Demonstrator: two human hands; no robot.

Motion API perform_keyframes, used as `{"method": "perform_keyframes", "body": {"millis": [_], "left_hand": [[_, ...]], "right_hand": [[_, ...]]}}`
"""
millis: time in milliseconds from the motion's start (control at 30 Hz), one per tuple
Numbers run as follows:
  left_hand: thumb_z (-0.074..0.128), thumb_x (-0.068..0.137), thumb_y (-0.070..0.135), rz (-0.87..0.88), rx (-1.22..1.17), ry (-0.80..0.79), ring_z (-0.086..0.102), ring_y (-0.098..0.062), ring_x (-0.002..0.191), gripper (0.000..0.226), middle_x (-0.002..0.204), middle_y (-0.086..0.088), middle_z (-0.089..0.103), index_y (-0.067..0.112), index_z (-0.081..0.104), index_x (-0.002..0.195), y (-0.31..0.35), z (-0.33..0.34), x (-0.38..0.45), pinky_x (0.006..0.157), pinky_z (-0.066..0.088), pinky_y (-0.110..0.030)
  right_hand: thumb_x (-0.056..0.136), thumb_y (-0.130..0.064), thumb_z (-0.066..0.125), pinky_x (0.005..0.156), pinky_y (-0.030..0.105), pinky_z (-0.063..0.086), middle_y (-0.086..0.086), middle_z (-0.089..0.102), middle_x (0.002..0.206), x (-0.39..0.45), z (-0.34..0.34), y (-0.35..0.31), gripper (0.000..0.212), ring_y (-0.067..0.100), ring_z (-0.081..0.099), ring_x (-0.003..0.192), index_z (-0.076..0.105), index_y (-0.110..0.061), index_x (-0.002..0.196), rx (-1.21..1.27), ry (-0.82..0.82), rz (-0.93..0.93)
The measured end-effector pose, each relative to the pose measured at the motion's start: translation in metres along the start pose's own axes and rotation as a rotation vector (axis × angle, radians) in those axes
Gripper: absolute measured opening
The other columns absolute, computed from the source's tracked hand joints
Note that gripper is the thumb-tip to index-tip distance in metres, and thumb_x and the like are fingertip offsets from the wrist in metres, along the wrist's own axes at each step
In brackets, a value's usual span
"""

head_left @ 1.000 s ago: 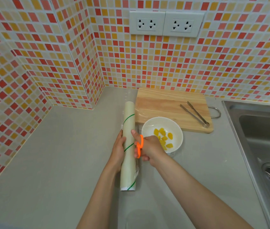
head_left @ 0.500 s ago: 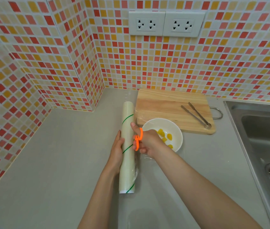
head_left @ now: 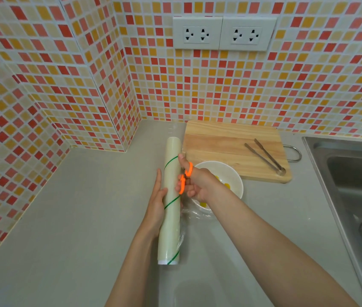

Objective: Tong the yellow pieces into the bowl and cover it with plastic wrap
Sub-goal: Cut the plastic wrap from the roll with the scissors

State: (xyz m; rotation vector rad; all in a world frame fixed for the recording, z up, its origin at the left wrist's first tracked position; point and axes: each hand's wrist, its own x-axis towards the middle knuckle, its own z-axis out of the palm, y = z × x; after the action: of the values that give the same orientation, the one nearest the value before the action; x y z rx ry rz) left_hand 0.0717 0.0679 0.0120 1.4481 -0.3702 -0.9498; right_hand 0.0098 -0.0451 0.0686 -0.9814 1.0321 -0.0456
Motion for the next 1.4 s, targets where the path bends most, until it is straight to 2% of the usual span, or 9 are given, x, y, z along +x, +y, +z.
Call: {"method": "perform_keyframes", "body": {"millis": [67,267,500,600,767,900,967,1100,1400], "left_hand": [[0.027,0.096,0.014,0.031,0.026,-0.016,0.043,-0.041,0.130,0.056,0.147,-0.007,0.043,0.062,0.028,0.124,0.000,0.000,0.000,0.109,0.032,-0.057],[0.026,0.097,0.013,0.034,0.025,-0.017,0.037,-0.039,0.135,0.055,0.149,-0.004,0.041,0.053,0.027,0.135,0.000,-0.001,0.001,0.112,0.027,-0.058],[0.024,0.096,0.010,0.057,0.013,-0.031,0.059,-0.013,0.116,0.055,0.133,0.011,0.057,0.049,0.028,0.135,0.005,-0.002,0.005,0.100,0.046,-0.037],[0.023,0.096,0.010,0.053,0.031,-0.049,0.068,-0.001,0.090,0.054,0.103,0.025,0.069,0.058,0.038,0.118,0.004,-0.003,0.007,0.077,0.054,-0.021],[0.026,0.095,0.011,0.043,-0.051,-0.039,0.041,-0.046,0.130,0.054,0.143,-0.009,0.049,0.058,0.037,0.122,0.007,-0.005,0.004,0.107,0.033,-0.058],[0.027,0.095,0.013,0.024,-0.061,-0.032,0.031,-0.051,0.133,0.056,0.147,-0.015,0.043,0.062,0.040,0.117,0.010,-0.004,0.004,0.109,0.026,-0.062],[0.027,0.095,0.014,0.008,-0.079,-0.030,0.043,-0.049,0.126,0.056,0.143,-0.014,0.047,0.059,0.036,0.127,0.009,-0.004,0.004,0.103,0.036,-0.060],[0.028,0.096,0.015,-0.008,-0.098,-0.044,0.058,-0.028,0.069,0.056,0.121,-0.012,0.061,0.048,0.028,0.141,0.002,-0.006,0.002,0.057,0.052,-0.034],[0.029,0.096,0.015,-0.009,-0.083,-0.105,0.058,-0.026,0.060,0.054,0.121,-0.009,0.062,0.055,0.035,0.132,0.000,-0.009,-0.003,0.047,0.052,-0.029]], "right_hand": [[0.071,-0.068,0.060,0.029,0.015,0.020,0.008,0.055,0.063,0.000,-0.001,-0.002,0.059,0.014,0.060,0.038,0.048,-0.010,0.074,-0.004,-0.004,0.014],[0.069,-0.070,0.060,0.029,0.016,0.020,0.007,0.054,0.066,-0.003,-0.003,-0.006,0.064,0.015,0.062,0.045,0.047,-0.010,0.084,-0.039,-0.054,0.048],[0.068,-0.071,0.060,0.031,0.014,0.020,0.007,0.057,0.064,-0.008,-0.009,0.008,0.060,0.013,0.061,0.038,0.051,-0.012,0.079,-0.128,-0.114,0.065],[0.066,-0.074,0.058,0.033,0.016,0.020,0.006,0.056,0.063,-0.008,-0.005,0.006,0.065,0.014,0.063,0.042,0.050,-0.011,0.082,-0.118,-0.108,0.048],[0.066,-0.074,0.057,0.030,0.016,0.021,0.004,0.055,0.066,-0.005,0.000,-0.005,0.066,0.013,0.063,0.042,0.048,-0.011,0.082,-0.071,-0.106,0.039],[0.066,-0.075,0.056,0.031,0.016,0.021,0.004,0.057,0.064,-0.002,0.002,-0.008,0.065,0.012,0.062,0.044,0.050,-0.011,0.077,-0.052,-0.103,0.034],[0.066,-0.074,0.058,0.031,0.016,0.020,0.005,0.055,0.063,0.001,0.002,-0.008,0.062,0.011,0.059,0.039,0.050,-0.012,0.074,-0.027,-0.081,0.011],[0.069,-0.065,0.063,0.029,0.014,0.019,0.001,0.051,0.061,0.008,0.000,-0.009,0.052,0.007,0.053,0.033,0.050,-0.015,0.070,0.036,-0.010,-0.061],[0.069,-0.071,0.058,0.028,0.013,0.017,0.004,0.050,0.063,0.016,-0.003,-0.022,0.057,0.006,0.051,0.030,0.046,-0.015,0.070,0.087,-0.028,-0.016]]}}
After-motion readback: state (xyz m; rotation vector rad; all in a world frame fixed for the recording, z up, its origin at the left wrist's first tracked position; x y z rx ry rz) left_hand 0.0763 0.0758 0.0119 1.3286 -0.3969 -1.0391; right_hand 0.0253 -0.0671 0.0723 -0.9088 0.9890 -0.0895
